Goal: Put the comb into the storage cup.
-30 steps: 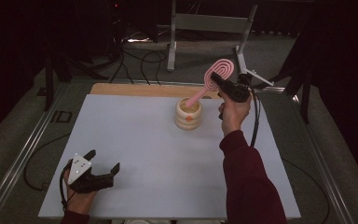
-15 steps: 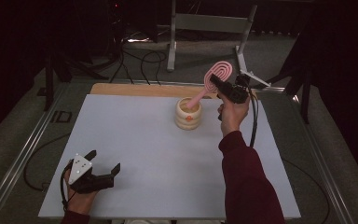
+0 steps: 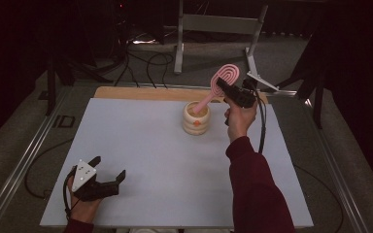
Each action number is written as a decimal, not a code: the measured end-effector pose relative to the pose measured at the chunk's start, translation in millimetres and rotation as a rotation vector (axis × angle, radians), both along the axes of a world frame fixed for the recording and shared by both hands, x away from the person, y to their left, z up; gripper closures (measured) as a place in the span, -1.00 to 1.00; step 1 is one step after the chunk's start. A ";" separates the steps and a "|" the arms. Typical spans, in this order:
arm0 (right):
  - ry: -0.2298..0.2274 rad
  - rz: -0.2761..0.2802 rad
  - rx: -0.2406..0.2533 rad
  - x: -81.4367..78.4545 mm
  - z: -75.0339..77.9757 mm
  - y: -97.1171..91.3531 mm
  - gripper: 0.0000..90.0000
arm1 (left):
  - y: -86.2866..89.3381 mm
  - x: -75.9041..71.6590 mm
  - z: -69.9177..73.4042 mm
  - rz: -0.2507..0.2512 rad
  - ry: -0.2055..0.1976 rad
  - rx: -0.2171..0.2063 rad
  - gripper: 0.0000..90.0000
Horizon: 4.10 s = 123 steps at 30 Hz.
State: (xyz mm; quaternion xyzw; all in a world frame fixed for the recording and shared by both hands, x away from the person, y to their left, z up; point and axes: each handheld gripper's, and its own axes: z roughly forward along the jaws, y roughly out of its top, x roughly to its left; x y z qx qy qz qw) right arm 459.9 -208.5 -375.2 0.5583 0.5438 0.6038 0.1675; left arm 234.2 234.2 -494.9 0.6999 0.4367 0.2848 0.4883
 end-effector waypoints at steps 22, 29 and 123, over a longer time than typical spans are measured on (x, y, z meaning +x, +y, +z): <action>0.001 -0.014 -0.056 2.7 -9.8 15.4 0.42 | 0.6 -0.8 0.6 0.000 -0.002 -0.001 -0.98; 0.000 -0.012 -0.095 2.8 -12.5 20.7 0.42 | 0.8 -0.9 0.7 0.001 -0.002 -0.001 -0.98; 0.071 -0.030 -0.192 1.4 -54.2 57.7 0.41 | -2.0 -0.8 -0.8 -0.007 0.003 0.003 -0.98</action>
